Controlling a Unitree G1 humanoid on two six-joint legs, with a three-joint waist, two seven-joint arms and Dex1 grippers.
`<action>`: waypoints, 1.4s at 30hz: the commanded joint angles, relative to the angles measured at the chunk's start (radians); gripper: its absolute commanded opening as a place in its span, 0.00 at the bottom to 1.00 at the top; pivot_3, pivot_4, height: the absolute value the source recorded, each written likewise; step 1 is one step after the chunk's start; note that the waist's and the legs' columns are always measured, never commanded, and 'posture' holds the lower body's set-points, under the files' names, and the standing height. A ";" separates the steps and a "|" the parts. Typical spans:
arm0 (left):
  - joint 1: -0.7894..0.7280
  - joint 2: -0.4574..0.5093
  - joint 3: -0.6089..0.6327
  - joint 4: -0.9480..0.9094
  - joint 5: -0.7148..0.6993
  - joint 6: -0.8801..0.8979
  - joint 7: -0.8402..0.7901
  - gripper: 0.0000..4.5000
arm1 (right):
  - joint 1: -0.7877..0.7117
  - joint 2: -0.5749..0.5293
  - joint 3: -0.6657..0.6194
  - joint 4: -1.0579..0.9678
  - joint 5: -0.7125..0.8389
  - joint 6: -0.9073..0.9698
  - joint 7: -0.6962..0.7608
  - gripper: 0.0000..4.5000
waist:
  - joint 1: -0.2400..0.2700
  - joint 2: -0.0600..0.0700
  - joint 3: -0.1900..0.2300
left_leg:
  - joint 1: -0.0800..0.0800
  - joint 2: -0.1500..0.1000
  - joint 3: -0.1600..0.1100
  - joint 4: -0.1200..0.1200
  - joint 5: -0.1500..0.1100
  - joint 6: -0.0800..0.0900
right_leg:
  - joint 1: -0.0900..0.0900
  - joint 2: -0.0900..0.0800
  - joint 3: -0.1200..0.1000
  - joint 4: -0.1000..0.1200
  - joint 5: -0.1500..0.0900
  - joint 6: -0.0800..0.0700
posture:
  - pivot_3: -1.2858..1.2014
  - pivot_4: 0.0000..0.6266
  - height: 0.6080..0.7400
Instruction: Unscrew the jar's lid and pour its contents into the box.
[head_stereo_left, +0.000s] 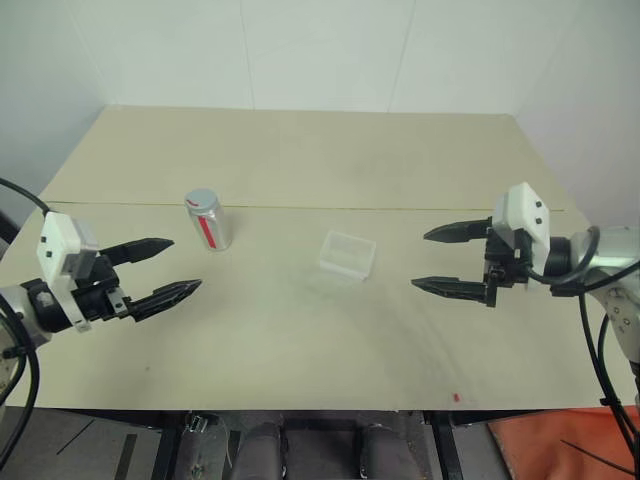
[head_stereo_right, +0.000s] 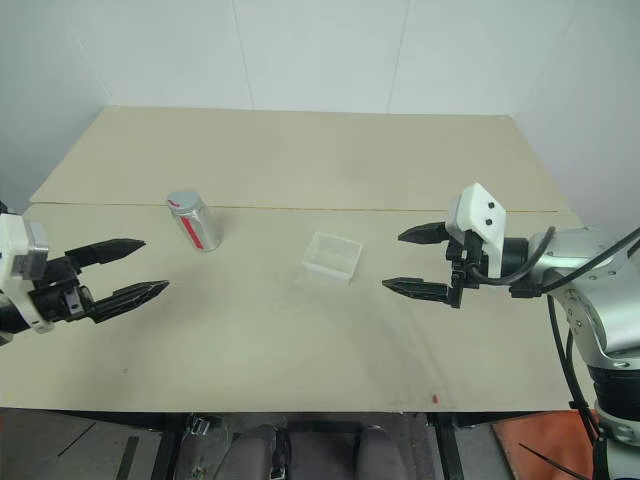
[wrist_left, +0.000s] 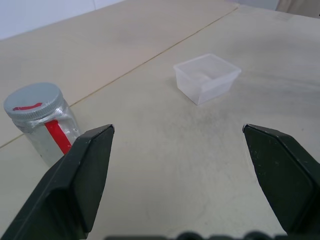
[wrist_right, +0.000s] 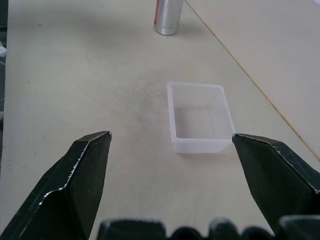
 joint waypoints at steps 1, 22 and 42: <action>-0.006 -0.003 0.006 -0.028 -0.006 -0.010 0.007 0.99 | -0.007 -0.023 -0.026 -0.009 -0.007 -0.029 0.017 1.00 | 0.000 0.000 0.000 | 0.000 0.000 0.000 0.000 0.000 0.000 | 0.000 0.000 0.000 0.000 0.000 0.000 | 0.52 0.24 1.00; -0.020 -0.389 -0.169 0.019 0.325 -0.173 0.501 0.99 | -0.034 0.022 0.031 0.025 -0.086 -0.076 0.002 1.00 | 0.004 0.000 0.000 | 0.000 -0.001 -0.001 0.000 0.000 0.000 | 0.001 0.000 0.000 0.000 0.000 0.000 | 0.52 0.24 1.00; -0.302 -0.577 -0.310 0.441 0.560 -0.426 0.728 0.99 | -0.019 0.010 -0.005 -0.075 -0.037 0.001 -0.021 1.00 | 0.005 -0.001 0.000 | -0.001 -0.001 -0.002 0.001 0.000 0.000 | 0.001 -0.001 -0.001 0.000 0.001 0.001 | 0.52 0.24 1.00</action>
